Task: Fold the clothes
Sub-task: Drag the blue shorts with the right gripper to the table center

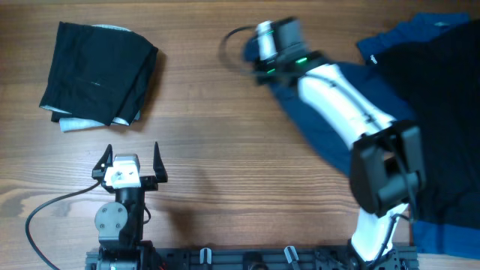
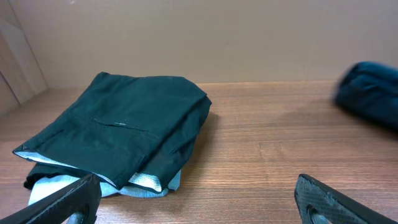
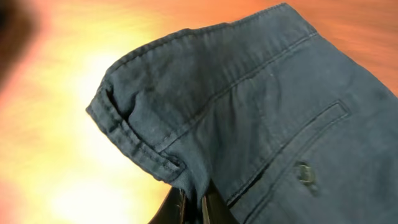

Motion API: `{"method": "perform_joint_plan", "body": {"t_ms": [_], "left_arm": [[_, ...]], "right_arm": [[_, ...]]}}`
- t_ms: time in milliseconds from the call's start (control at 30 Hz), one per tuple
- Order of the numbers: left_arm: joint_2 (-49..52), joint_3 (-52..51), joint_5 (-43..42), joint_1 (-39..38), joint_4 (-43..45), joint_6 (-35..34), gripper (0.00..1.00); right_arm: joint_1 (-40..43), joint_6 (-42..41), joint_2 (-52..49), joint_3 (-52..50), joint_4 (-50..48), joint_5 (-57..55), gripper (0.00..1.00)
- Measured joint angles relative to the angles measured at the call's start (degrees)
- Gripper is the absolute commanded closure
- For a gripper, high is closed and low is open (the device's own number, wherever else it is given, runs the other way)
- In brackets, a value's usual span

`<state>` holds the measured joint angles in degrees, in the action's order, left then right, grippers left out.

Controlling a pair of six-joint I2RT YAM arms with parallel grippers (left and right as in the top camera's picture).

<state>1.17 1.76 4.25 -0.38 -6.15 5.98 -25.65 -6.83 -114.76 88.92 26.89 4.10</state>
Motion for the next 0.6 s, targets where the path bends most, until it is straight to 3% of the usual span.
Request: {"method": "perform_joint_plan", "body": {"t_ms": [100, 233, 333, 400, 600], "left_arm": [[0.0, 0.0, 0.0, 0.0, 0.0, 0.0, 0.0], [0.0, 0.0, 0.0, 0.0, 0.0, 0.0, 0.0], [0.0, 0.0, 0.0, 0.0, 0.0, 0.0, 0.0], [0.0, 0.0, 0.0, 0.0, 0.0, 0.0, 0.0], [0.0, 0.0, 0.0, 0.0, 0.0, 0.0, 0.0]], "right_arm": [[-8.5, -0.9, -0.1, 0.0, 0.1, -0.1, 0.95], [-13.9, -1.0, -0.5, 0.0, 0.1, -1.0, 0.87], [-14.5, -1.3, -0.6, -0.1, 0.1, -1.2, 0.68], [-14.3, -1.6, -0.6, -0.1, 0.1, 0.9, 0.44], [-13.0, 0.9, -0.5, -0.1, 4.9, 8.0, 0.4]]}}
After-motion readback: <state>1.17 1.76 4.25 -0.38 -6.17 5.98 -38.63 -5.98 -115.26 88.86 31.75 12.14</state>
